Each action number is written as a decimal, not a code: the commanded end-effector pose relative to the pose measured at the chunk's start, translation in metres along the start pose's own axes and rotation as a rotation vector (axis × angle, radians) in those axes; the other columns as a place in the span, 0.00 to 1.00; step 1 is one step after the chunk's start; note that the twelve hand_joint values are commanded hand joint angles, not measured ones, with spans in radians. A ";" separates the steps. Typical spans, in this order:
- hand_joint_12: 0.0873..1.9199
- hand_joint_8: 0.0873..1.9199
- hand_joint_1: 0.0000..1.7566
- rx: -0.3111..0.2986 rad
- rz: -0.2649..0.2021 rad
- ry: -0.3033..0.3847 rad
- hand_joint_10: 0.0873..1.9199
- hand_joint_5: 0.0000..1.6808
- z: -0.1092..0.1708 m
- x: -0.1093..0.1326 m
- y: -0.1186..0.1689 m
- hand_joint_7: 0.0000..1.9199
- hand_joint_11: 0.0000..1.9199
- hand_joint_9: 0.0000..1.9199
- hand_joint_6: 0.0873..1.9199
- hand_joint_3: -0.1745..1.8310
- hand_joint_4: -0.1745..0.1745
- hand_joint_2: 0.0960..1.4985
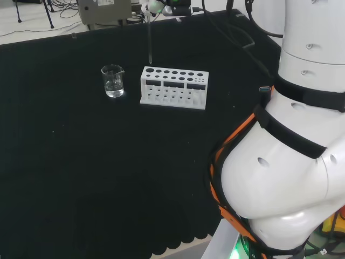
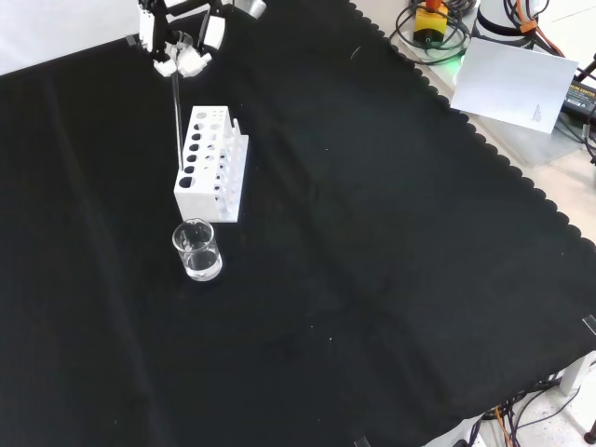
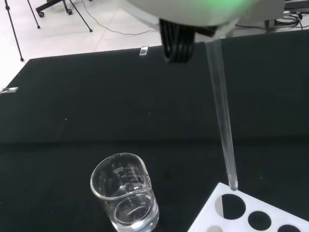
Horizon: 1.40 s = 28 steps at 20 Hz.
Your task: Put the glass rod back on the white test tube rack.
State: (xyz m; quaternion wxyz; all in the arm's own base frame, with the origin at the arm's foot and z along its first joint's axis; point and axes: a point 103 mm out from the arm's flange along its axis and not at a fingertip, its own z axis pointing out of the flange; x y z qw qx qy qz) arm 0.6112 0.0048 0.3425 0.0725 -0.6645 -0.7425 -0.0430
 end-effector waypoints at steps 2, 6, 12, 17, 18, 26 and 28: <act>0.38 0.60 0.75 0.007 -0.008 0.012 0.41 0.72 0.006 -0.002 0.009 0.61 0.82 0.88 0.23 0.46 0.00 0.41; 0.38 0.60 0.75 0.013 -0.010 0.018 0.41 0.72 0.010 -0.003 0.011 0.61 0.82 0.88 0.23 0.46 0.00 0.41; 0.38 0.60 0.75 0.021 -0.012 0.015 0.41 0.73 0.013 0.000 0.010 0.61 0.82 0.88 0.23 0.46 0.00 0.41; 0.38 0.60 0.75 0.022 -0.009 0.011 0.41 0.73 0.014 0.001 0.005 0.61 0.82 0.88 0.23 0.46 0.00 0.41; 0.38 0.60 0.75 0.025 -0.009 0.010 0.41 0.73 0.015 0.001 0.006 0.61 0.82 0.88 0.23 0.46 0.00 0.41; 0.38 0.60 0.75 0.034 -0.006 0.017 0.41 0.73 0.025 -0.001 -0.001 0.61 0.82 0.88 0.23 0.46 0.00 0.41; 0.38 0.60 0.75 0.043 -0.006 0.015 0.41 0.73 0.029 -0.002 0.001 0.61 0.82 0.88 0.23 0.46 0.00 0.41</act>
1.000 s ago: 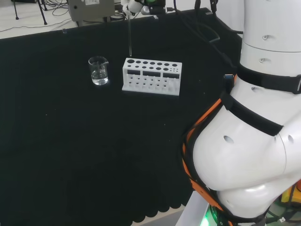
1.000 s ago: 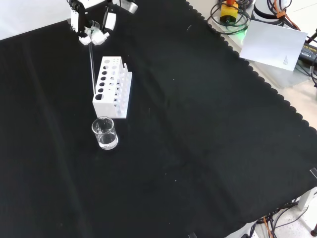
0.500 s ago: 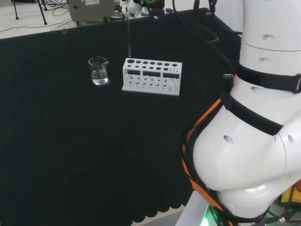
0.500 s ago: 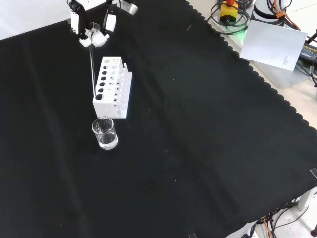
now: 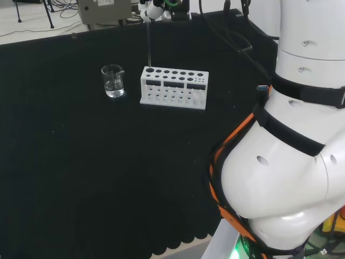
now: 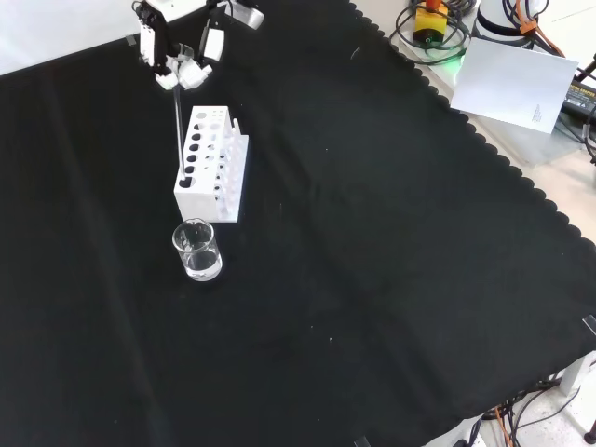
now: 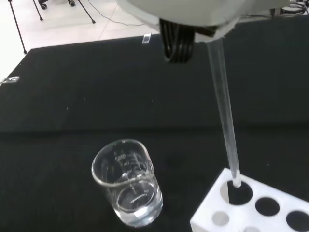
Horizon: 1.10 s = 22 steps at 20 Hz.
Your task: Put the glass rod back on the white test tube rack.
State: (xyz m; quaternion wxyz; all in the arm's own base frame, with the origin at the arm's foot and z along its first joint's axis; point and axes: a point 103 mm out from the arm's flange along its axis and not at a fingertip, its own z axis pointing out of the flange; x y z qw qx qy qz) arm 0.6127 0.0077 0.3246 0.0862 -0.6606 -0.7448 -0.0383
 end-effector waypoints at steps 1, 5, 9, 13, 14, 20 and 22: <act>0.38 0.60 0.75 0.023 0.002 0.002 0.41 0.73 0.015 -0.003 0.000 0.61 0.82 0.88 0.23 0.46 0.00 0.41; 0.38 0.60 0.75 0.043 -0.002 0.003 0.41 0.73 0.027 -0.005 0.004 0.61 0.82 0.88 0.23 0.46 0.00 0.41; 0.38 0.60 0.75 0.066 -0.005 0.002 0.41 0.73 0.040 -0.009 0.008 0.61 0.82 0.88 0.23 0.46 0.00 0.41; 0.38 0.60 0.75 0.084 -0.007 0.000 0.41 0.73 0.052 -0.012 0.014 0.61 0.82 0.88 0.23 0.46 0.00 0.41; 0.38 0.60 0.75 0.087 -0.009 -0.001 0.41 0.73 0.054 -0.013 0.015 0.61 0.82 0.88 0.23 0.46 0.00 0.41; 0.38 0.60 0.75 0.091 -0.002 0.001 0.41 0.73 0.064 -0.024 0.019 0.61 0.82 0.88 0.23 0.46 0.00 0.41; 0.38 0.60 0.75 0.093 -0.002 0.003 0.41 0.73 0.067 -0.027 0.019 0.61 0.82 0.88 0.23 0.46 0.00 0.41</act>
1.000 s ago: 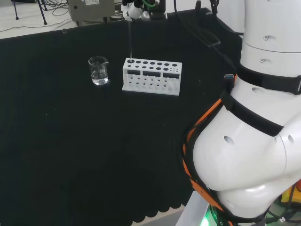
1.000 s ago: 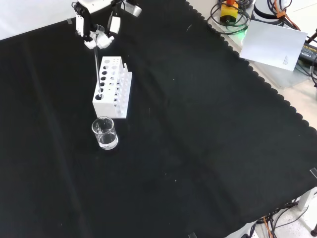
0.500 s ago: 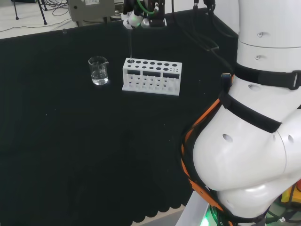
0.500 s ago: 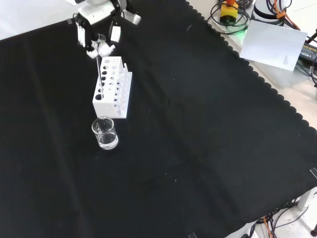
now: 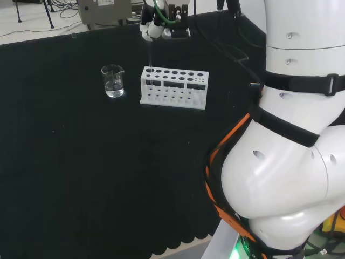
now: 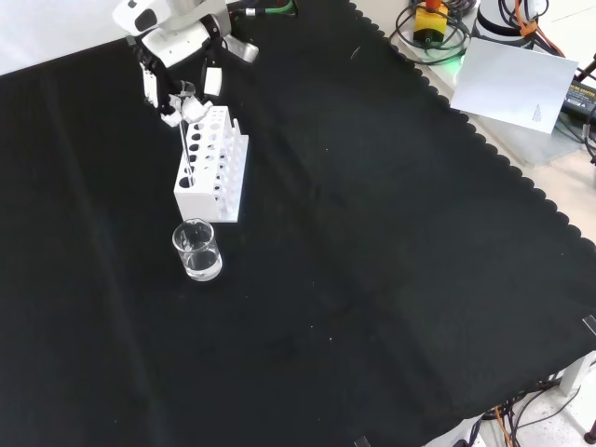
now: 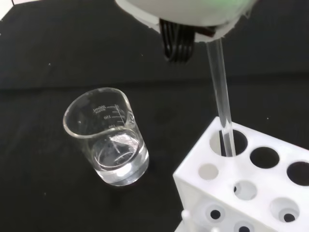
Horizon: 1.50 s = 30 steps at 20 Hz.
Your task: Put the glass rod back on the white test tube rack.
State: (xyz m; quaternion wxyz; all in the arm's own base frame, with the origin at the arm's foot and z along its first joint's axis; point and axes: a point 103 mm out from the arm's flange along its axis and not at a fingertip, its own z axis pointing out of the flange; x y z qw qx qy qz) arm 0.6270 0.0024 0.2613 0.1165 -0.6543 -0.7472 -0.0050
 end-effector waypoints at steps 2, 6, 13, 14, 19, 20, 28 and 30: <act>0.38 0.60 0.75 0.005 0.002 0.002 0.41 0.73 0.011 -0.012 0.003 0.61 0.82 0.88 0.23 0.46 0.00 0.41; 0.38 0.60 0.75 0.005 0.001 0.010 0.41 0.73 0.016 -0.016 0.003 0.61 0.82 0.88 0.23 0.46 0.00 0.41; 0.38 0.60 0.75 -0.019 -0.010 0.025 0.41 0.73 0.010 -0.014 -0.003 0.61 0.82 0.88 0.23 0.46 0.00 0.41; 0.38 0.60 0.75 -0.020 -0.008 0.027 0.41 0.73 0.009 -0.014 -0.004 0.61 0.82 0.88 0.23 0.46 0.00 0.41; 0.38 0.60 0.75 -0.021 0.007 0.040 0.41 0.73 0.010 -0.022 -0.011 0.61 0.82 0.88 0.23 0.46 0.00 0.41; 0.38 0.60 0.75 -0.018 0.008 0.040 0.41 0.73 0.011 -0.022 -0.012 0.61 0.82 0.88 0.23 0.46 0.00 0.41; 0.38 0.60 0.75 -0.007 0.003 0.042 0.41 0.73 0.016 -0.017 -0.013 0.61 0.82 0.88 0.23 0.46 0.00 0.41; 0.38 0.60 0.75 -0.006 0.001 0.040 0.41 0.73 0.015 -0.014 -0.012 0.61 0.82 0.88 0.23 0.46 0.00 0.40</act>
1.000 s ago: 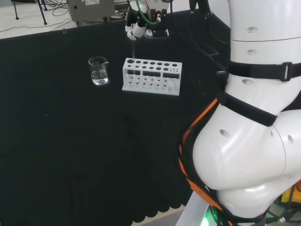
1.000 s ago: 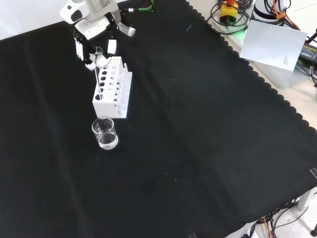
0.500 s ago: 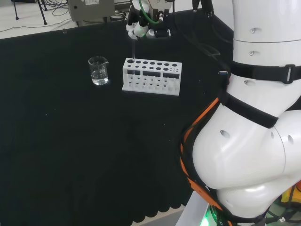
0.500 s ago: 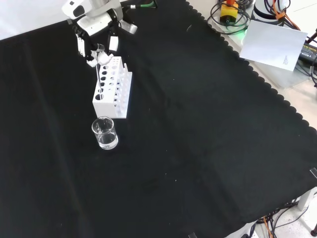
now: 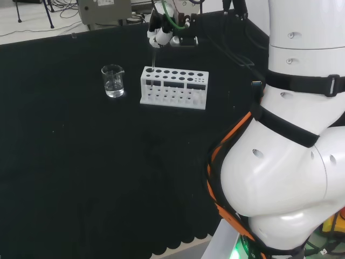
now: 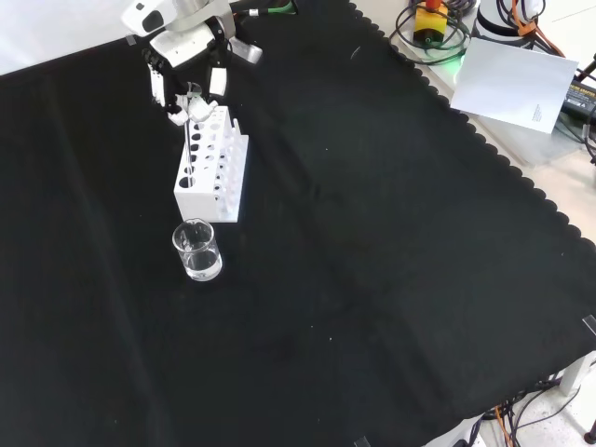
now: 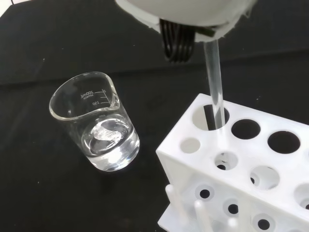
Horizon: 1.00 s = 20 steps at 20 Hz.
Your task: Put the glass rod back on the white test tube rack.
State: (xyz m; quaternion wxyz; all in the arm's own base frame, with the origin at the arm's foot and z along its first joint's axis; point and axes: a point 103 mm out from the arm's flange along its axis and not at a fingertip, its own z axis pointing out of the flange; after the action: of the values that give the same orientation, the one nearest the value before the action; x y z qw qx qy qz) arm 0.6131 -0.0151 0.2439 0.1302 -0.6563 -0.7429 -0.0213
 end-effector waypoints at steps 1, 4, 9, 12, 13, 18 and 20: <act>0.38 0.59 0.75 0.001 -0.005 -0.002 0.41 0.73 -0.001 0.006 0.002 0.61 0.82 0.88 0.23 0.46 0.00 0.40; 0.38 0.58 0.75 0.009 -0.008 -0.001 0.41 0.72 -0.001 0.009 0.004 0.62 0.82 0.89 0.24 0.46 0.00 0.40; 0.38 0.55 0.75 0.025 -0.009 0.010 0.41 0.72 0.001 0.009 0.004 0.63 0.83 0.89 0.25 0.45 0.00 0.40; 0.36 0.40 0.75 0.041 -0.011 0.025 0.37 0.70 0.004 0.007 0.002 0.68 0.84 0.91 0.30 0.43 0.00 0.40; 0.35 0.36 0.75 0.041 -0.011 0.026 0.36 0.69 0.004 0.007 0.001 0.70 0.85 0.91 0.32 0.42 0.00 0.41; 0.31 0.35 0.75 0.045 -0.012 0.015 0.32 0.55 0.003 0.007 0.000 0.62 0.89 0.92 0.39 0.56 0.00 0.22; 0.31 0.38 0.76 0.041 -0.013 0.011 0.30 0.44 0.001 0.007 -0.002 0.53 0.91 0.92 0.44 0.56 0.00 0.19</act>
State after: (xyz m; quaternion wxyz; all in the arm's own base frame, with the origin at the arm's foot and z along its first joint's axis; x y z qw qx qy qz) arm 0.6129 -0.0071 0.2420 0.1512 -0.6494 -0.7452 -0.0111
